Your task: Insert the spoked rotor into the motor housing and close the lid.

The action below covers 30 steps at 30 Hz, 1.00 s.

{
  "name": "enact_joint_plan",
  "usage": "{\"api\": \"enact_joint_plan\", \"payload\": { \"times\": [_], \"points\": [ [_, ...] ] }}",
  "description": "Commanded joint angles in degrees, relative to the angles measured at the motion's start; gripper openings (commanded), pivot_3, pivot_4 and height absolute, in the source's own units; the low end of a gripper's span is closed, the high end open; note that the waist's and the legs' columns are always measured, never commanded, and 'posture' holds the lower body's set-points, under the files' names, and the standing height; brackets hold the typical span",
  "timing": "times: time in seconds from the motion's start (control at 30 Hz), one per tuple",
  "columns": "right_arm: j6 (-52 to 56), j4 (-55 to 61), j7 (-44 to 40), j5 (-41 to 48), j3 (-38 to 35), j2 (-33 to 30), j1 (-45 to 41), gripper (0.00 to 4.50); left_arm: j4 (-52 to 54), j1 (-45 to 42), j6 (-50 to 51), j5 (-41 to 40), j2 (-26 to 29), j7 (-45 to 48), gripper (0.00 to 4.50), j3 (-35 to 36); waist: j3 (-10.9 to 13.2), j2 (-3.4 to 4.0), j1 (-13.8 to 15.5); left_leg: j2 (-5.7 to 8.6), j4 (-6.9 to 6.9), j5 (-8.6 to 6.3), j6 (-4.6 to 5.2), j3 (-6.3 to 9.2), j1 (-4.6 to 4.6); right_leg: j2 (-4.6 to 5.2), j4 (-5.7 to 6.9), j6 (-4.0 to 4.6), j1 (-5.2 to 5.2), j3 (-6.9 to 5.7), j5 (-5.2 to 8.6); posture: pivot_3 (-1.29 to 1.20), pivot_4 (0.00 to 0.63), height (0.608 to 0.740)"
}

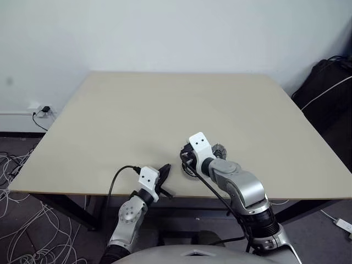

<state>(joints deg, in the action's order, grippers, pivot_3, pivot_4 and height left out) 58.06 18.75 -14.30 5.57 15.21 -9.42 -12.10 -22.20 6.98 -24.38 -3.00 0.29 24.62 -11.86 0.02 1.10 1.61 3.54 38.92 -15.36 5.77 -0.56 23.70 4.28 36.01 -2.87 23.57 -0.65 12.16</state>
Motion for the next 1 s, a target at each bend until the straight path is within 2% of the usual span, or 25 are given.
{"api": "enact_joint_plan", "payload": {
  "times": [0.03,0.1,0.17,0.33,0.47,0.63,0.77,0.83,1.0],
  "points": [
    [-8.7,0.9,4.5,-3.5,-1.7,0.5,-0.5,0.12,2.4,0.4,-1.6,-0.6,0.7,-0.1,0.14,0.7,0.0,0.01,0.0,0.00,0.00,0.00,0.00,-0.01,0.00,0.00,0.00,0.00,0.00,0.01,0.00,0.00,0.000,0.740],
    [-17.4,0.4,9.5,-6.9,-3.7,0.9,-0.5,0.02,2.6,0.8,-1.6,-0.5,1.2,-0.1,0.14,0.9,0.0,0.02,0.1,0.01,0.00,0.00,-0.01,-0.01,0.01,0.00,-0.01,0.00,0.00,0.00,0.00,0.00,0.000,0.740],
    [-21.1,0.6,13.3,-8.4,-6.9,1.4,-0.5,0.02,2.7,0.9,-1.5,0.1,1.8,0.1,0.14,0.6,0.1,0.06,0.1,0.04,0.00,0.01,-0.02,-0.01,0.01,-0.01,-0.01,-0.01,0.00,0.01,-0.01,0.00,0.000,0.740],
    [-25.0,4.2,21.9,-14.8,-13.7,0.3,4.2,0.02,3.2,1.3,-1.2,0.0,1.7,0.2,0.14,0.1,0.1,0.06,0.5,0.05,-0.01,0.02,-0.03,-0.01,0.00,-0.02,-0.01,-0.02,0.00,-0.01,-0.01,0.00,0.000,0.740],
    [-23.7,8.5,25.7,-19.9,-16.8,0.1,13.4,0.02,3.4,1.5,-0.8,-0.2,1.7,0.7,0.14,-0.5,0.0,0.11,0.6,0.05,-0.15,0.05,-0.09,0.00,-0.01,-0.02,0.00,0.02,0.05,0.04,0.01,0.00,0.000,0.740],
    [-22.2,11.5,24.5,-19.8,-19.2,1.9,22.7,0.02,3.8,0.6,0.3,-0.4,2.2,1.9,0.14,-0.9,0.1,0.31,0.4,0.00,-0.25,0.08,-0.13,-0.01,-0.10,-0.02,0.02,0.10,0.04,0.08,0.08,0.00,0.000,0.740],
    [-22.9,11.2,19.6,-18.9,-15.9,0.6,26.8,0.02,5.6,0.2,1.8,-0.4,2.5,2.4,0.14,-1.2,0.1,0.30,0.0,-0.03,-0.24,0.08,-0.13,-0.01,-0.16,-0.03,0.04,-0.03,-0.03,0.07,0.14,0.00,0.000,0.740],
    [-23.8,10.7,17.5,-18.7,-14.4,-0.1,27.7,0.02,6.9,0.3,2.8,-0.4,2.5,2.6,0.14,-1.4,0.1,0.29,0.0,-0.03,-0.22,0.09,-0.12,-0.01,-0.20,-0.03,0.04,-0.20,-0.09,0.06,0.22,0.00,0.000,0.740],
    [-26.5,7.8,18.5,-18.3,-13.5,2.9,26.8,0.02,9.7,0.9,5.0,-0.6,2.7,2.6,0.14,-2.1,0.1,0.26,0.0,-0.03,-0.21,0.09,-0.12,0.00,-0.19,-0.03,0.04,-0.19,-0.10,0.05,0.22,0.00,0.000,0.740]
  ]
}}
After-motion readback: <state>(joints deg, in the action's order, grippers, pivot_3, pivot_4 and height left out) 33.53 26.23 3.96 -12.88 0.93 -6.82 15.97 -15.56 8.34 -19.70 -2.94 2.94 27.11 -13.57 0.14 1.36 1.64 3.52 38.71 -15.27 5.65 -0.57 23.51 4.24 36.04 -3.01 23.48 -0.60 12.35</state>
